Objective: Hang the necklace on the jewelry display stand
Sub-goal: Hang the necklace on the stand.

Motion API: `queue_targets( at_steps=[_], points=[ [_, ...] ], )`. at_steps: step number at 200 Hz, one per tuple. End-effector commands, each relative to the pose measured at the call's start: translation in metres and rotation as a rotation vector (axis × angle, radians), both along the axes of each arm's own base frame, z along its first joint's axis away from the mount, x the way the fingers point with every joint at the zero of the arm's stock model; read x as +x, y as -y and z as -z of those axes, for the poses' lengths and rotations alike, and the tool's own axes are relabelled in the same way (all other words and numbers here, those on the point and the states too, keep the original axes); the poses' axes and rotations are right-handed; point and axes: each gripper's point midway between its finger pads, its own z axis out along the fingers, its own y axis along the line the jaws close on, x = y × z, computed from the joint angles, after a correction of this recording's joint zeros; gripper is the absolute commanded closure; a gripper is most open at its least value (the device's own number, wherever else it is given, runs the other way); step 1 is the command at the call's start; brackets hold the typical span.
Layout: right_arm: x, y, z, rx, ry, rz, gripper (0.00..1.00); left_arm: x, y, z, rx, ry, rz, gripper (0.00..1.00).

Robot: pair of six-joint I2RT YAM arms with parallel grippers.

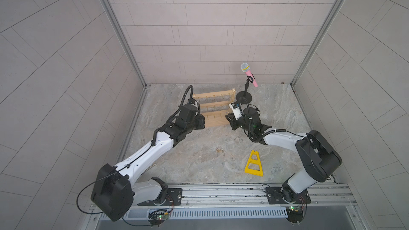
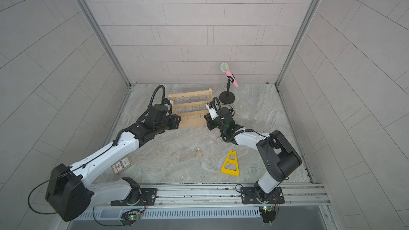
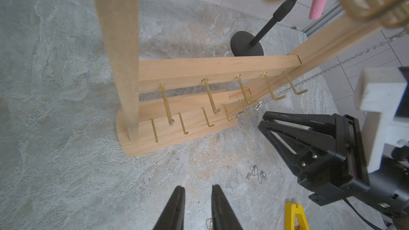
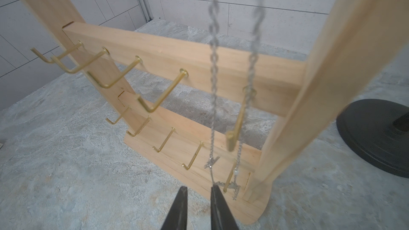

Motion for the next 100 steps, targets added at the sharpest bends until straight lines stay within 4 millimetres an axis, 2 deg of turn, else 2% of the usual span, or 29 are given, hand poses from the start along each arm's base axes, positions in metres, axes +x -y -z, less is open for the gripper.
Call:
queue_targets(
  at_steps=[1, 48, 100],
  points=[
    [-0.001, -0.001, -0.011, 0.005, 0.023, 0.002, 0.77, 0.002, -0.003, 0.002, -0.004, 0.005, -0.014, 0.74],
    [-0.011, 0.007, -0.019, 0.010, 0.004, -0.006, 0.72, 0.002, -0.001, 0.000, -0.008, 0.001, -0.007, 0.74],
    [-0.029, 0.037, -0.026, 0.053, -0.084, 0.028, 0.67, -0.004, 0.001, -0.001, -0.008, -0.025, 0.012, 0.74]
  ],
)
